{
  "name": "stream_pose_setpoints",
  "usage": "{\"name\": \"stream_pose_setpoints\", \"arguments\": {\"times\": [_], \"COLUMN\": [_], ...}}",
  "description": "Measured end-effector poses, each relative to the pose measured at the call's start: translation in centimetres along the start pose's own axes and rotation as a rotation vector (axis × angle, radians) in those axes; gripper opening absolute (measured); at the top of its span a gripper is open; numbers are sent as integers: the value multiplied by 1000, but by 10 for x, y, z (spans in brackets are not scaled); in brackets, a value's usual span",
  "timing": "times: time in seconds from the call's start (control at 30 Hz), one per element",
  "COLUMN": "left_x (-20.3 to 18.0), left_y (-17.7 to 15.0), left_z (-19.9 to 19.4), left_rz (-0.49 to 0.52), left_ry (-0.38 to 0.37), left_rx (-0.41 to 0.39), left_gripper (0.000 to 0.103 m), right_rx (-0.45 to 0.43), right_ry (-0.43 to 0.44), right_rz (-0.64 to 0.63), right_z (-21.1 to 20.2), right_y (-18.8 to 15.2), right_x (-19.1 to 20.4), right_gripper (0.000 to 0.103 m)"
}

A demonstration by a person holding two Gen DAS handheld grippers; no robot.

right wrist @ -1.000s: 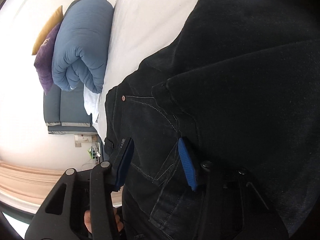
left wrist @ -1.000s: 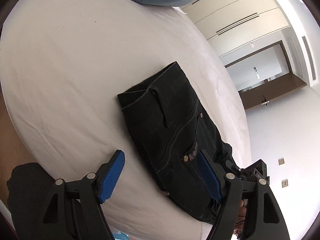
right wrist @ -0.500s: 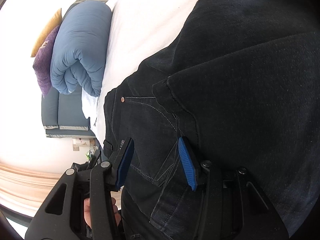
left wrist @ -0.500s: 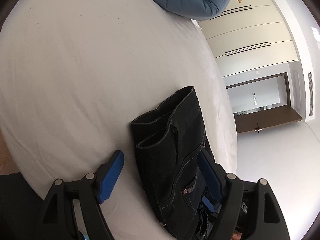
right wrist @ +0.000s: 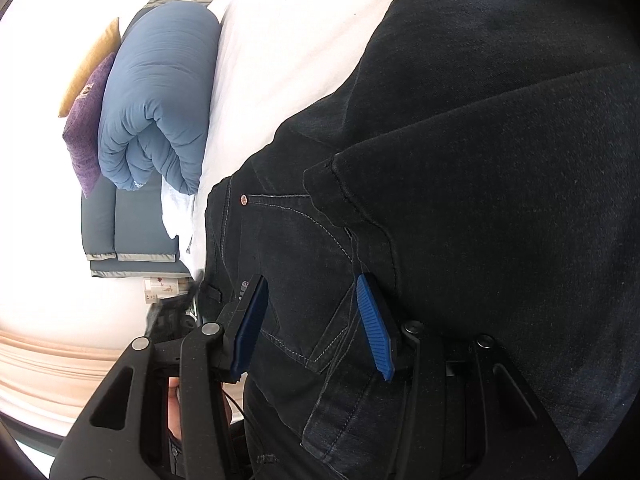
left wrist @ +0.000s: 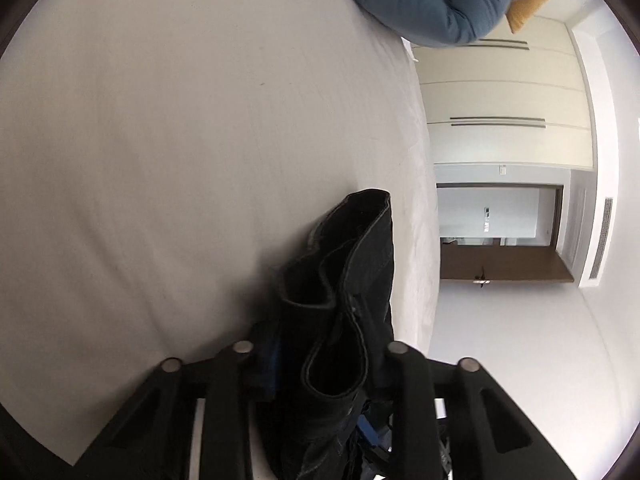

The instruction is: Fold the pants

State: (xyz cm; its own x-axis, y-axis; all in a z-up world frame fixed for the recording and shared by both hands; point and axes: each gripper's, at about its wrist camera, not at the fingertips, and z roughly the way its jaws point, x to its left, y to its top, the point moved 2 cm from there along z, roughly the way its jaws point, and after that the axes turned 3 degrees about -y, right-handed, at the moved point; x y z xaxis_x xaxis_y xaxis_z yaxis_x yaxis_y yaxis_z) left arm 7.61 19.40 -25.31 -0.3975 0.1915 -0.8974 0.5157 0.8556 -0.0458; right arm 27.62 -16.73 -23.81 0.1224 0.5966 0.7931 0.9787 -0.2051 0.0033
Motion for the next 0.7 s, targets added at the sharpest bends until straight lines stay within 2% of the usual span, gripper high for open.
{"name": "stream_pose_setpoints", "arguments": {"times": [0.1, 0.27, 0.47, 0.63, 0.7], "left_x": [0, -31, -110, -170, -189], "left_y": [-1, -12, -43, -88, -109], "left_z": [-3, -12, -18, -11, -5], "left_rz": [5, 121, 384, 607, 684], "left_ry": [-5, 21, 31, 38, 40], "left_rx": [-12, -54, -82, -61, -42], "left_gripper": [21, 14, 14, 14, 14], "right_rx": [2, 5, 0, -18, -29], "right_ry": [-2, -16, -59, -57, -49], "right_rz": [3, 12, 16, 11, 4], "right_z": [0, -1, -1, 2, 2], "right_y": [0, 0, -1, -2, -2], "right_x": [0, 0, 3, 2, -1], "right_gripper": [44, 44, 43, 43, 37]}}
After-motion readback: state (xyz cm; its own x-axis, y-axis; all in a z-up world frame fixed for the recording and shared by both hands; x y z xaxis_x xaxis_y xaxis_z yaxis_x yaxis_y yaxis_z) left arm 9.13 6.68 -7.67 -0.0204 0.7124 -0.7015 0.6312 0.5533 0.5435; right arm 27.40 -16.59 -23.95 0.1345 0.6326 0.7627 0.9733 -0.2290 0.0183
